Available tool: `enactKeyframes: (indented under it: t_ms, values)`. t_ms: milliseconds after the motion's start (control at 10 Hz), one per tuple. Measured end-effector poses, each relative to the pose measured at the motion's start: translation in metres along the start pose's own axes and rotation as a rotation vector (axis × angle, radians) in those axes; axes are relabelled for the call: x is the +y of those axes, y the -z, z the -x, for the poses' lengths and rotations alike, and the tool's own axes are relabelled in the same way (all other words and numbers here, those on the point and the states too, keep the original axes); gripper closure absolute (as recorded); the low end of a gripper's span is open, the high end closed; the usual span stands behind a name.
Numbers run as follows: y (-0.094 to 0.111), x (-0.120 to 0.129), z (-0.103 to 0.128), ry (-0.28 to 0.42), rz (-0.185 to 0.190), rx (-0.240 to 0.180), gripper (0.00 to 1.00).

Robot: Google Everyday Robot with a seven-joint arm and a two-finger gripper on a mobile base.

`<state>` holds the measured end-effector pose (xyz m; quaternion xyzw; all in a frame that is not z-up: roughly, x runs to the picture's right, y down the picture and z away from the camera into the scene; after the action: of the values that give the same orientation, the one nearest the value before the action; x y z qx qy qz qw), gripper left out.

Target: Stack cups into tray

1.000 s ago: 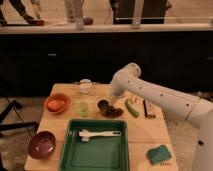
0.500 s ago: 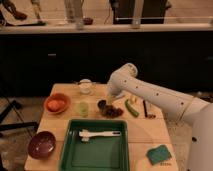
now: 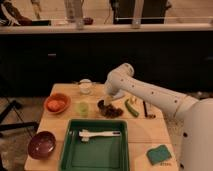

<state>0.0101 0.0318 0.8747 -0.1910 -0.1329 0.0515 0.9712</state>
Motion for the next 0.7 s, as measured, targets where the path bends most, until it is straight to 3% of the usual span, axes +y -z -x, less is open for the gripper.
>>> enactKeyframes:
  t_ms: [200,700]
  values:
    - [-0.005,0.001,0.000,0.001,0.012,-0.002,0.41]
    - [-0.021,0.009,-0.004,-0.011,0.052,-0.015,0.41]
